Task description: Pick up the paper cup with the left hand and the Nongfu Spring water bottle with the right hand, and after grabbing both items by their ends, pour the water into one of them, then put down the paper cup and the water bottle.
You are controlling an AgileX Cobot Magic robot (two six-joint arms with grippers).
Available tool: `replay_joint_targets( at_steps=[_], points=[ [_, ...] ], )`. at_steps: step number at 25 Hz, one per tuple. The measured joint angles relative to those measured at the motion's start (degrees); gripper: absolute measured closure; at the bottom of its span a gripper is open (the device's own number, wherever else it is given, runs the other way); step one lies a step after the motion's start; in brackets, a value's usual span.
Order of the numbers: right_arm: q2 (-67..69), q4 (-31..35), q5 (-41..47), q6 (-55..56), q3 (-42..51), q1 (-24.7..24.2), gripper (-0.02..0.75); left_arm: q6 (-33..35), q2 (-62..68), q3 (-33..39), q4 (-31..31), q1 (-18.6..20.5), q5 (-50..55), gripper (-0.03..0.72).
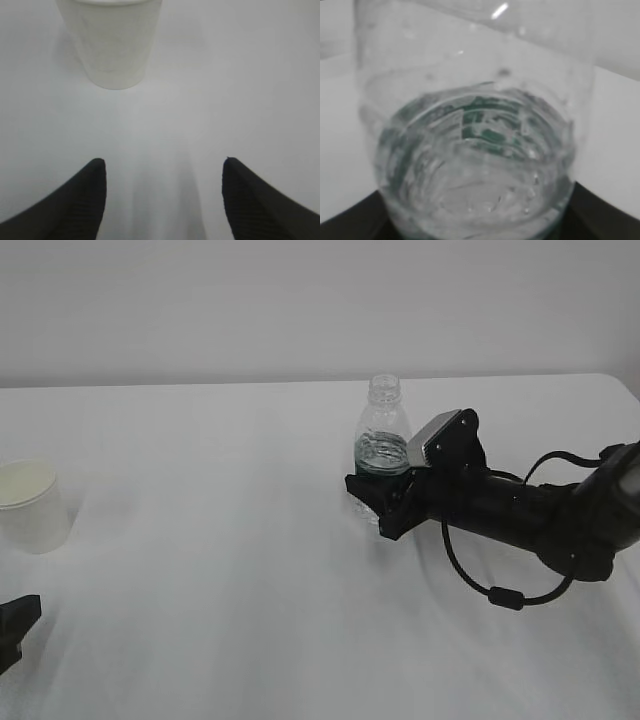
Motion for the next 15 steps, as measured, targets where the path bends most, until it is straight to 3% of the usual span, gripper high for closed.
replay_joint_targets(
  at_steps=[10,15],
  points=[
    [-2.93,0.49,0.81,0.73,1.87,-0.23,0.268,0.12,0.0,0.0,0.0,0.0,0.0,0.173],
    [-3.55,0.99,-1.22,1.62,4.29,-2.78,0.268,0.12,0.0,0.0,0.0,0.0,0.0,0.174]
  ],
)
